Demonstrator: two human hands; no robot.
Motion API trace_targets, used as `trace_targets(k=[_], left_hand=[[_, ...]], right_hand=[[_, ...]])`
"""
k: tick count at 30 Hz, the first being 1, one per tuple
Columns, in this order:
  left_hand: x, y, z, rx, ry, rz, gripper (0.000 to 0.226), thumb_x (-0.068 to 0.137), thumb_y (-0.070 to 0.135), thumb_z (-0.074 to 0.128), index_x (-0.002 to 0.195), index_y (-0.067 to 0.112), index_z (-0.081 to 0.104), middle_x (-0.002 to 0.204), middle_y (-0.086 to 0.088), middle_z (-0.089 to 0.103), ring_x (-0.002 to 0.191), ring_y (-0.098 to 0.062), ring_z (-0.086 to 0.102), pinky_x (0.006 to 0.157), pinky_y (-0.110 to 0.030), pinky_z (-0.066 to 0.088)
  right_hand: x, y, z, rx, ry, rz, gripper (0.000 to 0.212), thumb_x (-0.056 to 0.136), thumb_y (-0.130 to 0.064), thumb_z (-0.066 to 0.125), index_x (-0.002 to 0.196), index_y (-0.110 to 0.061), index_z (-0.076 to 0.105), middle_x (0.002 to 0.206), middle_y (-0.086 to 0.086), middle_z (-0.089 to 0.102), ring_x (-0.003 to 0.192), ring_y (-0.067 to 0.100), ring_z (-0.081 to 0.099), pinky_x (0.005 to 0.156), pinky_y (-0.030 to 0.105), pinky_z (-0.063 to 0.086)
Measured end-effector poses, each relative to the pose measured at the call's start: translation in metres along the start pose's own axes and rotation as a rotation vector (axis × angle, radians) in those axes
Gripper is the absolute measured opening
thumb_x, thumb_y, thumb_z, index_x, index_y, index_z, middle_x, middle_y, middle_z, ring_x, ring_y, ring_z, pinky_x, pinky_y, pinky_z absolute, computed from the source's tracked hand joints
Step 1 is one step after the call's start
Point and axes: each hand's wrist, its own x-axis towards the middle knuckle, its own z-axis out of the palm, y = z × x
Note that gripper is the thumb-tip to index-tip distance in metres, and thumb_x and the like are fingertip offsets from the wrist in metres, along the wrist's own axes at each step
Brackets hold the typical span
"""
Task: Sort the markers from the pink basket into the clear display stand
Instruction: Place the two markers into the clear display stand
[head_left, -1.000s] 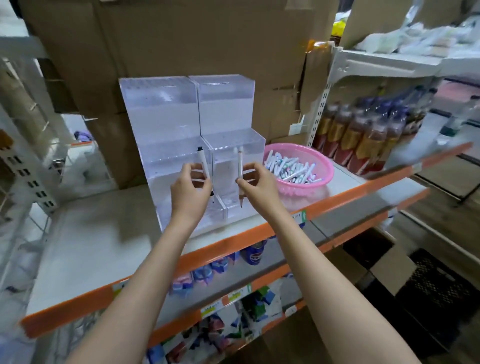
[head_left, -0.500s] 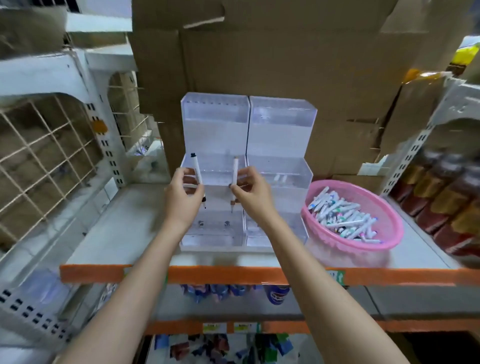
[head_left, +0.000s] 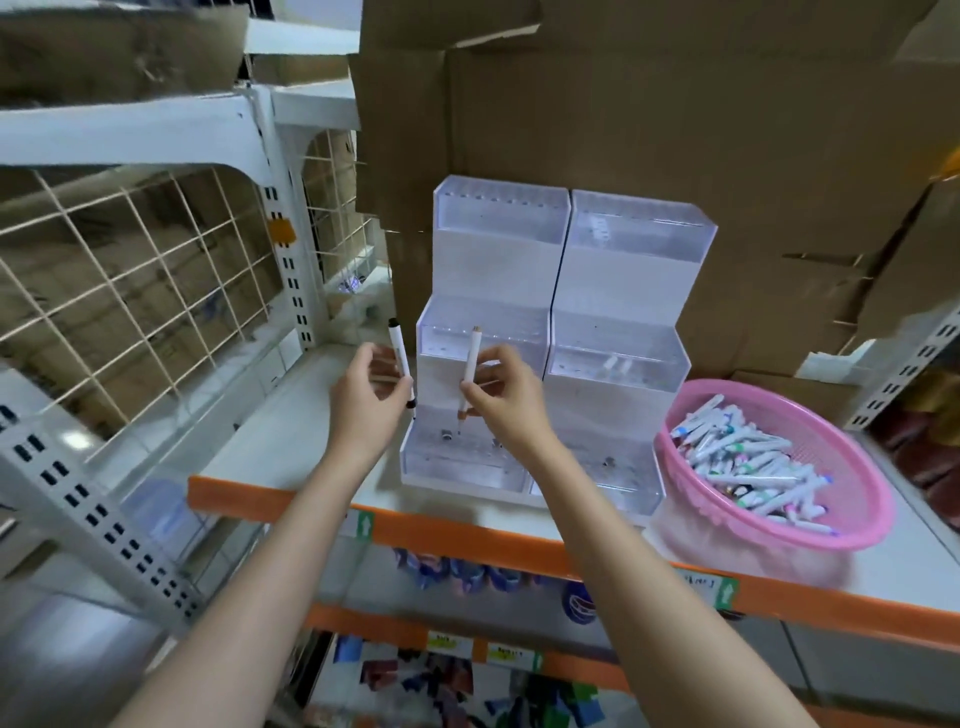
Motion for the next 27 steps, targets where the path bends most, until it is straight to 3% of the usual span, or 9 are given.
trace_targets(k=[9,13,18,22,27], left_hand=[[0.022,-0.014,0.002,-0.082,-0.099,0.004,0.021,0.083,0.007,0.068,0.092,0.020,0.055,0.083,0.012,0.063,0.081,-0.005,0.063,0.076,-0.024,0.051],[0.027,-0.023,0.004,-0.109,-0.163,0.037,0.019,0.084,0.008,0.068,0.092,0.020,0.056,0.085,0.011,0.064,0.083,-0.004,0.063,0.075,-0.020,0.051],[0.028,-0.030,0.006,-0.131,-0.206,0.083,0.019,0.082,0.006,0.070,0.092,0.017,0.057,0.081,0.014,0.064,0.076,0.003,0.061,0.072,-0.016,0.050],[0.029,-0.037,0.008,-0.133,-0.235,0.116,0.019,0.082,0.007,0.069,0.092,0.018,0.058,0.084,0.012,0.065,0.080,0.002,0.061,0.072,-0.014,0.049],[0.030,-0.040,0.013,-0.135,-0.264,0.151,0.018,0.081,0.003,0.069,0.090,0.015,0.059,0.084,0.007,0.066,0.079,0.001,0.062,0.071,-0.010,0.047]], right_hand=[[0.011,0.003,0.022,-0.091,0.164,-0.065,0.017,0.084,-0.003,0.068,0.089,-0.010,0.053,0.074,-0.005,0.064,0.060,0.005,0.065,0.059,0.028,0.057],[0.011,0.009,0.031,-0.119,0.255,-0.111,0.019,0.083,-0.003,0.069,0.088,-0.011,0.053,0.073,-0.005,0.064,0.065,-0.003,0.062,0.057,0.011,0.049],[0.009,0.014,0.040,-0.121,0.294,-0.125,0.020,0.083,-0.003,0.070,0.088,-0.010,0.052,0.076,0.006,0.068,0.065,0.001,0.063,0.059,0.010,0.048],[0.008,0.022,0.047,-0.127,0.290,-0.131,0.018,0.083,-0.003,0.069,0.083,-0.010,0.052,0.074,0.003,0.066,0.064,0.009,0.065,0.061,0.022,0.054],[0.007,0.027,0.049,-0.159,0.314,-0.128,0.022,0.082,-0.005,0.071,0.081,-0.014,0.051,0.074,0.000,0.067,0.067,0.008,0.066,0.063,0.023,0.054]])
